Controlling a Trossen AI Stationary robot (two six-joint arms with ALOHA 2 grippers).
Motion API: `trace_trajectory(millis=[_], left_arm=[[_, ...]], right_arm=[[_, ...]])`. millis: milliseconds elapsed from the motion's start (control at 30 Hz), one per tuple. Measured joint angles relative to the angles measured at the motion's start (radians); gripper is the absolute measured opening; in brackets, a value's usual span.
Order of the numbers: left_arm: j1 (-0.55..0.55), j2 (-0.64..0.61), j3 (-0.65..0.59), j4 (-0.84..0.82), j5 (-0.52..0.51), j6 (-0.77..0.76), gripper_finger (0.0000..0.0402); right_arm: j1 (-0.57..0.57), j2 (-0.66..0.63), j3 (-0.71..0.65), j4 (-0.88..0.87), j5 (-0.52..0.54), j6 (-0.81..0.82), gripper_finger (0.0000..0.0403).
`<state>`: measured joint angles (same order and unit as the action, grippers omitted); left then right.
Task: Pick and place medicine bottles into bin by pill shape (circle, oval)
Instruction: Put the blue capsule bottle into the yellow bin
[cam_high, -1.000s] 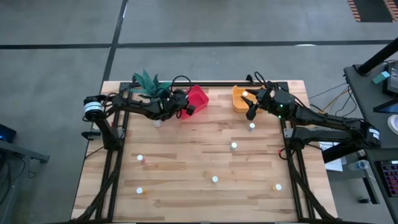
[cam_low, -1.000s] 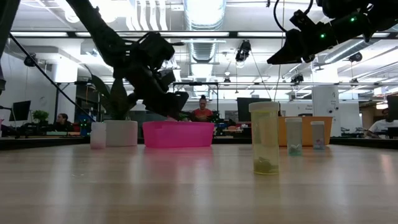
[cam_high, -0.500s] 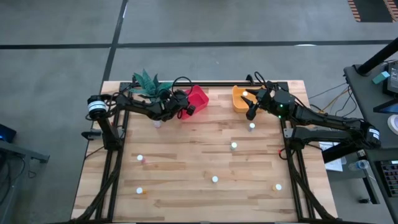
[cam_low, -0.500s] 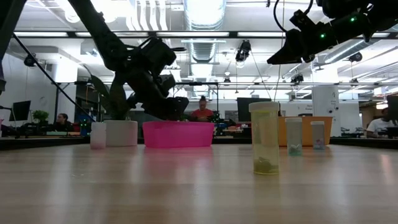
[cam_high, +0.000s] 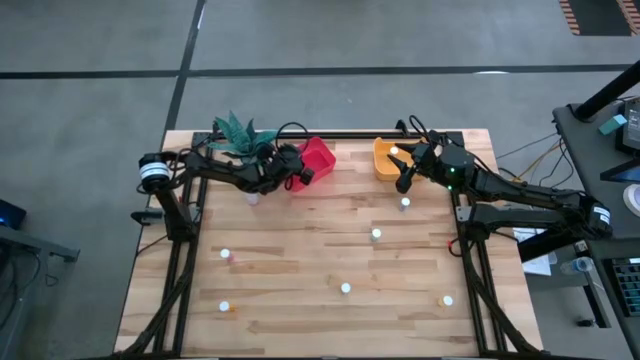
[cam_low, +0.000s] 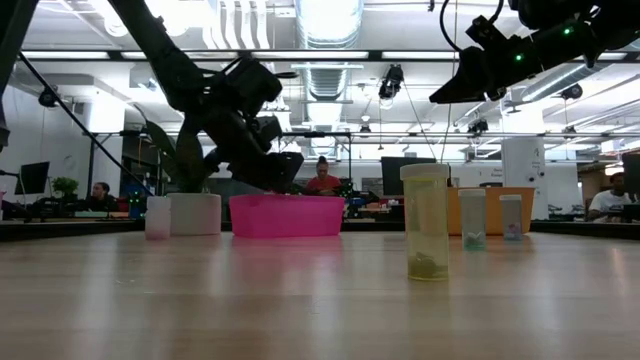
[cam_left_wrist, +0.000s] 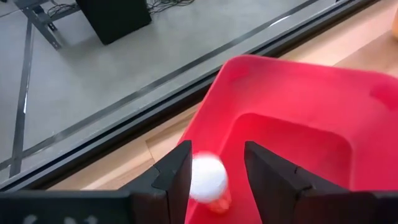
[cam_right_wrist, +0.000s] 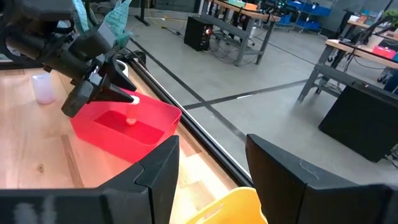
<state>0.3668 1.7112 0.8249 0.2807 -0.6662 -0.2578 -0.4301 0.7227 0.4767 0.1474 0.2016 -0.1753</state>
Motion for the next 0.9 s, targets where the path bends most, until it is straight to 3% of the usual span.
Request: trace_trajectory(millis=[333, 533, 767, 900], left_arm=[[-0.03, -0.142, -0.001, -0.01, 0.003, 0.062, 0.0132], [-0.114, -0.291, -0.001, -0.007, 0.011, 0.164, 0.0132], [-0.316, -0.468, -0.001, 0.005, 0.162, 0.185, 0.0132], [-0.479, -0.52, 0.0, 0.008, 0.178, 0.186, 0.0132]], right_arm=[[0.001, -0.001, 0.0, -0.008, -0.005, 0.051, 0.0178], [0.024, -0.008, 0.0, -0.023, -0.165, 0.222, 0.0178], [0.164, -0.016, 0.01, -0.029, -0.354, 0.462, 0.0177], [0.319, -0.006, 0.007, -0.047, -0.361, 0.532, 0.0177]])
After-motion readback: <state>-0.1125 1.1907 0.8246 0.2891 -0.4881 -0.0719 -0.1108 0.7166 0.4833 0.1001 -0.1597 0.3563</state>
